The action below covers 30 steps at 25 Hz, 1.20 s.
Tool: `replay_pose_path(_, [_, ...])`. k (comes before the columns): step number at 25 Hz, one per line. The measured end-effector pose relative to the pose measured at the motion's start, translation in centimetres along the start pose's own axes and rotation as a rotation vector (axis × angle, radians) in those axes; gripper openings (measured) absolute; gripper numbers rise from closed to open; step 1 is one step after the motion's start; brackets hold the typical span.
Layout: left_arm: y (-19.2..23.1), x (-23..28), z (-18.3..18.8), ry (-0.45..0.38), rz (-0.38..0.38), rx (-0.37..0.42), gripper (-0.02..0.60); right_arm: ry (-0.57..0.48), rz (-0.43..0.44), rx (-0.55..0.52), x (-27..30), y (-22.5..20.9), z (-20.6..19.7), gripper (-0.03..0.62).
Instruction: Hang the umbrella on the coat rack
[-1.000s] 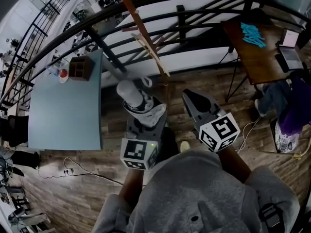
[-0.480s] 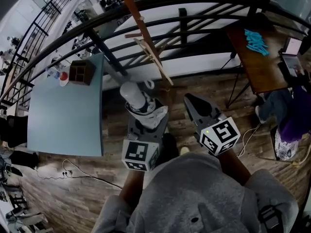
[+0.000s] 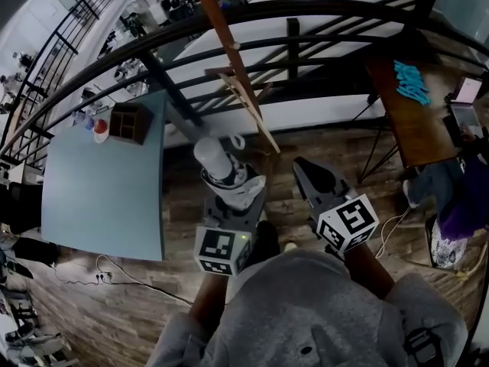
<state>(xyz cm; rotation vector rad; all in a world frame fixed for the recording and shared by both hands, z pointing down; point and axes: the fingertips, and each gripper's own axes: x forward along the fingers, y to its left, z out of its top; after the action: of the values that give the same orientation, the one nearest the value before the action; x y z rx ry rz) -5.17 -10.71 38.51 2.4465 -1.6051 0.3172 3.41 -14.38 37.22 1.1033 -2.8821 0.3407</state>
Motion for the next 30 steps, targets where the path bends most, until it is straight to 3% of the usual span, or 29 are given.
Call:
replay_pose_path(11, [4.9,4.3,1.1,0.014,-0.034,-0.012,0.261,0.011,-0.013,0.000,6.0,-2.3,0.6,0.031])
replay_pose_path(30, [11.3,9.4,3.0,0.000,-0.145,0.004,0.261,0.013,-0.108,-0.030,13.4,-5.3,2.8,0.031])
